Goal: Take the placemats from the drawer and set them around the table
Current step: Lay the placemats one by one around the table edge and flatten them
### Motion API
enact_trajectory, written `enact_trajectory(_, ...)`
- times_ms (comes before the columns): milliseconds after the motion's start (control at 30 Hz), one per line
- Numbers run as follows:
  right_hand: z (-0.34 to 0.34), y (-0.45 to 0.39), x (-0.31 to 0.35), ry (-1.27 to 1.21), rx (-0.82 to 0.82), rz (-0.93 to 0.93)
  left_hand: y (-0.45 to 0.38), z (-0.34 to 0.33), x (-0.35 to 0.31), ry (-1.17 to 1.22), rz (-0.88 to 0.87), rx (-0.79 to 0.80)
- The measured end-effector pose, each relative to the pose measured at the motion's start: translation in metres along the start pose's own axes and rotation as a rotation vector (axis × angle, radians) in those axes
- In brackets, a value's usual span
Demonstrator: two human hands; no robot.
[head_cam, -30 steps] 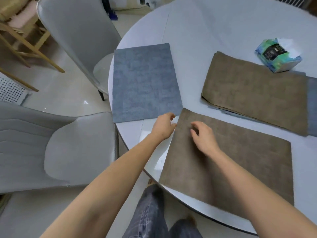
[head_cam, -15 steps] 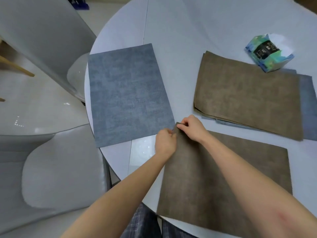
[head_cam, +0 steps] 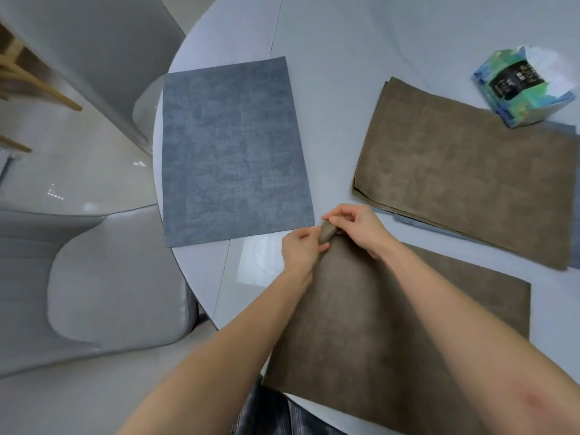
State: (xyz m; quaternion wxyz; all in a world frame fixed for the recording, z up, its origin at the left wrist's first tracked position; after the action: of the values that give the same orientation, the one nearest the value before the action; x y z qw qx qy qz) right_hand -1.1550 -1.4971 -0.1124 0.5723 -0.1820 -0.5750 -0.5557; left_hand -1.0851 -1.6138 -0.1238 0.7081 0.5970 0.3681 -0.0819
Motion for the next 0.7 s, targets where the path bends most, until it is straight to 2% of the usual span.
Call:
enact_trajectory(100,0.002,0.005,0.007,0.268,0.062,0.12,0.001,0.003,0.001,0.086,0.003,-0.048)
enact_trajectory(167,0.002,0.006,0.01,0.355,0.083,0.145,0.002,0.002,0.003,0.107,-0.023,-0.064)
enact_trajectory(367,-0.006,0.005,0.0,0.055,0.114,-0.11,0.007,0.005,0.003,0.195,-0.137,-0.022)
enact_trajectory(500,-0.002,-0.001,0.002,-0.012,0.137,-0.116,0.009,0.006,0.004,0.221,-0.179,0.011)
enact_trajectory(700,-0.001,-0.002,0.003,-0.047,0.123,-0.093,0.005,0.004,0.011,0.305,-0.114,0.017)
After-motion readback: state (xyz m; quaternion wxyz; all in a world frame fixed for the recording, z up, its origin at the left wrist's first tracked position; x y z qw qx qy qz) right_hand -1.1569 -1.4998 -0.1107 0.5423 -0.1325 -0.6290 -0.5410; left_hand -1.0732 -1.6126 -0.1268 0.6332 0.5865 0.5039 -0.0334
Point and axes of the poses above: each hand's wrist, its own y-axis away from the middle knuckle, its own z-axis out of the back of the hand, x = y × z, the point moved 5 cm from there along -y, towards the middle knuckle, and after that the axes turned 3 degrees about z, right-handed, at the moved point
